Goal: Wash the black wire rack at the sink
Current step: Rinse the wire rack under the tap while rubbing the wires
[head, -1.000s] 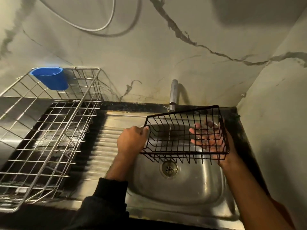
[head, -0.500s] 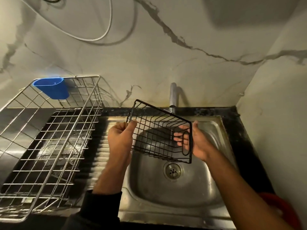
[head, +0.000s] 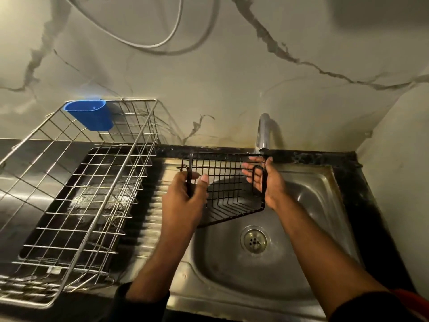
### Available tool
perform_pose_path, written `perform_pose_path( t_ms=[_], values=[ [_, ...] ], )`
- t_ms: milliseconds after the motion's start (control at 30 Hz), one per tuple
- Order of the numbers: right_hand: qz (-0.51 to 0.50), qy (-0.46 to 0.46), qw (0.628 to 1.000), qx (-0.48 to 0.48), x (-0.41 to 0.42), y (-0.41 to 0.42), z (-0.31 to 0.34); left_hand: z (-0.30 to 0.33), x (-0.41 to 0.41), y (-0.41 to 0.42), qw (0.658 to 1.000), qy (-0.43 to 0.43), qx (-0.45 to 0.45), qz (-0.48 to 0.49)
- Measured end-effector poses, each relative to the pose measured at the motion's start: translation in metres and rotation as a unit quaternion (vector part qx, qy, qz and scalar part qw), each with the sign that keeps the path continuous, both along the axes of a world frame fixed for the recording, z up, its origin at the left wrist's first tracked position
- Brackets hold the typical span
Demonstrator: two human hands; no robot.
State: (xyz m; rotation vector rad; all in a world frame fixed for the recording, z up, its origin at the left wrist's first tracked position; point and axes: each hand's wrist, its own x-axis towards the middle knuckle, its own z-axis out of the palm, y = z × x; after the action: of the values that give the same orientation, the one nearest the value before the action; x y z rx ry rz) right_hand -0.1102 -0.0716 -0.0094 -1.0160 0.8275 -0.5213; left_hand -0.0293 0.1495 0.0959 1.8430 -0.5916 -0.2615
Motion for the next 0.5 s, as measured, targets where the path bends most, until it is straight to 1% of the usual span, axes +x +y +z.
perform_pose_path(
  t_ms=[67,100,167,200,300,400,500],
  values=[
    [0.005,-0.005,1.0,-0.01,0.009,0.0,-0.004,0.003,-0.001,0.0,0.999,0.036,0.0,-0.001],
    [0.003,-0.006,1.0,-0.012,0.013,0.001,-0.006,0.004,-0.001,0.0,0.998,0.069,-0.011,-0.001],
    [-0.003,-0.01,1.0,-0.01,0.02,0.002,-0.01,0.009,0.0,0.0,0.987,0.152,-0.057,-0.013],
    [-0.005,-0.017,1.0,-0.007,0.023,0.002,-0.012,0.011,0.001,-0.001,0.98,0.179,-0.079,-0.023],
    [-0.019,-0.036,0.999,0.003,0.031,0.002,-0.012,0.015,0.004,-0.003,0.972,0.206,-0.106,-0.028],
    [-0.057,-0.054,0.997,0.002,0.034,0.0,-0.008,0.015,0.006,-0.002,0.966,0.229,-0.122,-0.018],
    [-0.075,-0.045,0.996,-0.011,0.031,0.0,-0.003,0.015,0.004,-0.002,0.956,0.255,-0.144,0.006]
  ],
)
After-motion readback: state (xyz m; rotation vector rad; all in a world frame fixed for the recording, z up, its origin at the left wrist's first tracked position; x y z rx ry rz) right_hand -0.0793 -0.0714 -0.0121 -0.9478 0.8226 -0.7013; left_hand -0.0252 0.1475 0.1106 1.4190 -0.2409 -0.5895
